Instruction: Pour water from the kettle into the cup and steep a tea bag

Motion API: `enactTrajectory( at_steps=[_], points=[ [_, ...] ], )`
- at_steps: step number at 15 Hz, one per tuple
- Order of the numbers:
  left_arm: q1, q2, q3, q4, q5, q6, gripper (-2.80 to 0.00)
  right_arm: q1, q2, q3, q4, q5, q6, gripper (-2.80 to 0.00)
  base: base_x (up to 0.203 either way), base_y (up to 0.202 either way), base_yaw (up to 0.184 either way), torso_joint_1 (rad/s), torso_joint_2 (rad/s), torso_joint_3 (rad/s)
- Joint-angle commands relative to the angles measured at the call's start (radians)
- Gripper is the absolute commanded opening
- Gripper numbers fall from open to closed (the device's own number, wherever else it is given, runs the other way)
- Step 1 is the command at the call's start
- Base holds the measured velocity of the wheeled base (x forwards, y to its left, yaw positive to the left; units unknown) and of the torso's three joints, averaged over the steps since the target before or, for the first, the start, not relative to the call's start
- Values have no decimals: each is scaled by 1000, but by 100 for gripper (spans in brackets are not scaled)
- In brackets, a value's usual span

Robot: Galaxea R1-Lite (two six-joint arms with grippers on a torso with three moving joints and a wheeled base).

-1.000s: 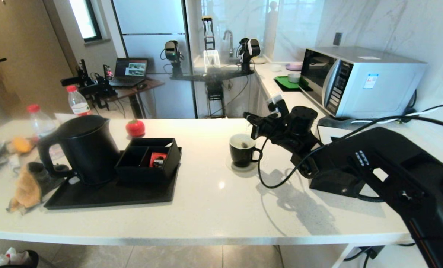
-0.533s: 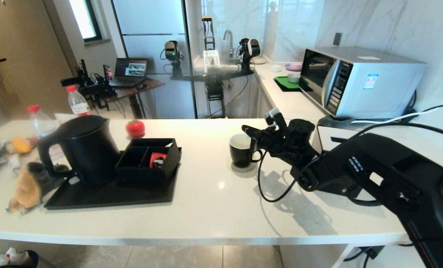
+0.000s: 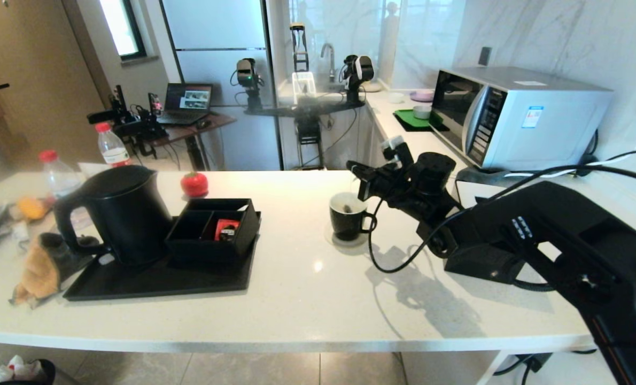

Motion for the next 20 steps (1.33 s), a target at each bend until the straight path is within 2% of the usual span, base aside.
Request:
enactTrajectory(
  at_steps=[1,12,16,20],
  points=[
    [0,0,0,0,0,0,-280,-2,-9,-66,27,2,1,-280,0,0,0,0,0,0],
    [0,0,0,0,0,0,-280,0,-6,-78,42,2,-1,-280,0,0,0,0,0,0],
    [0,0,0,0,0,0,-280,0,4,-2,8,1,-4,-280,0,0,0,0,0,0],
    [0,0,0,0,0,0,-280,1,10,130,-85,1,-4,-280,0,0,0,0,0,0]
  ],
)
